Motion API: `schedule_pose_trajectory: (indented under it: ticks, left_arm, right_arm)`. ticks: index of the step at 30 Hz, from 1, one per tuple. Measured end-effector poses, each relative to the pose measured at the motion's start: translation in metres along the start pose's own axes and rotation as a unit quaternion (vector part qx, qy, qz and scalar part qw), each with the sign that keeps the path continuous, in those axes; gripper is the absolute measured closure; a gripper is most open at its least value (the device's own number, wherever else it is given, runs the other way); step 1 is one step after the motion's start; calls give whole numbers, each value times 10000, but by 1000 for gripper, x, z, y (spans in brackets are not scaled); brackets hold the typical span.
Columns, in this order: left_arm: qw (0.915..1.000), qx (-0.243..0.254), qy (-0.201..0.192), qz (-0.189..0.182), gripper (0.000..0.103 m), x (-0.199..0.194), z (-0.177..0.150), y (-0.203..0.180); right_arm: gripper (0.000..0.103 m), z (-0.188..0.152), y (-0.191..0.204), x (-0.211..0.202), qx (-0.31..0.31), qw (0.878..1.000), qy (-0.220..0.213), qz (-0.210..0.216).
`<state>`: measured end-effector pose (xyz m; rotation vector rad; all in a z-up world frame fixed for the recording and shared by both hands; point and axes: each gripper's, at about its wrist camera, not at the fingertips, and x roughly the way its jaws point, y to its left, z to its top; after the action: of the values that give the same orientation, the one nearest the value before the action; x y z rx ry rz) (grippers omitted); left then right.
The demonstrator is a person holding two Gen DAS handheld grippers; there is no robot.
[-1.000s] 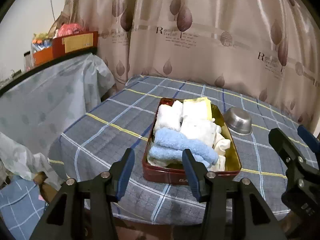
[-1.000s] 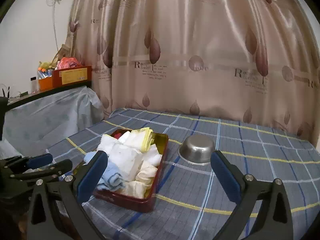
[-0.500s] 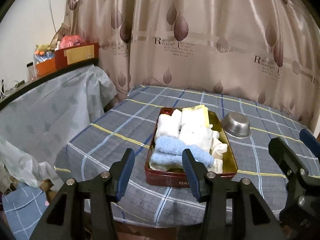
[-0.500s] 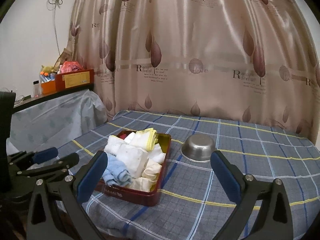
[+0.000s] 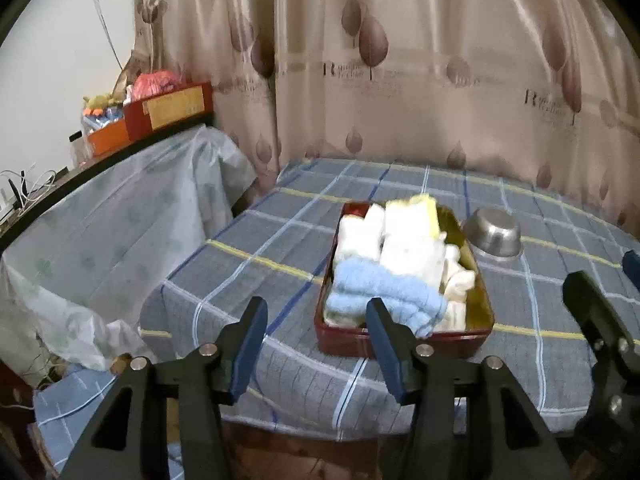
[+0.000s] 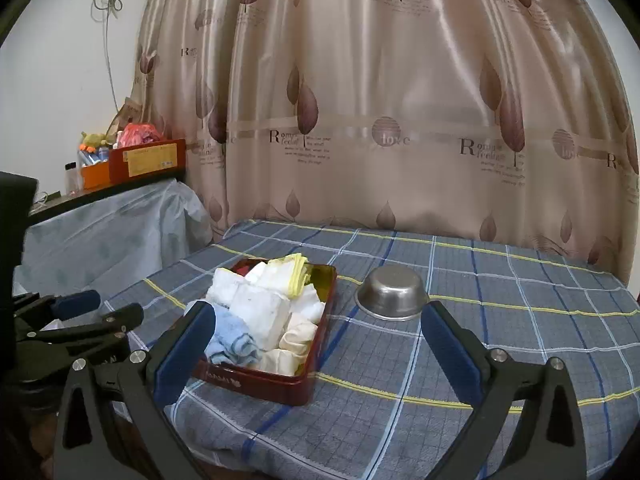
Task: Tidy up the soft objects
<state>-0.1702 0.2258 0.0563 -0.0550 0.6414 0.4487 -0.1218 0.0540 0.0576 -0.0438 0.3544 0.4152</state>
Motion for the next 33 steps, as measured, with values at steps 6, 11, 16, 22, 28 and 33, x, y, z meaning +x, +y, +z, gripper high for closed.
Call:
schedule_pose_trajectory:
  ticks: [6, 11, 16, 22, 28, 33]
  left_arm:
    - [9990, -177, -195, -349, 50, -10, 2, 8]
    - [9988, -150, -65, -453, 50, -7, 5, 7]
    - [9985, -238, 36, -490, 50, -3, 5, 10]
    - [9985, -256, 159, -455, 50, 2, 4, 11]
    - [9986, -227, 153, -455, 50, 3, 4, 9]
    - [9986, -193, 171, -467, 50, 3, 5, 8]
  right_arm:
    - [1, 0, 0, 0, 0, 10000, 10, 31]
    - [1, -1, 1, 0, 11, 10000, 36, 66]
    - [1, -1, 1, 1, 11, 10000, 46, 80]
    - [1, -2, 2, 0, -29, 10000, 36, 34]
    - [1, -4, 0, 2, -87, 9999, 70, -29]
    - [1, -5, -1, 5, -116, 9998, 134, -30]
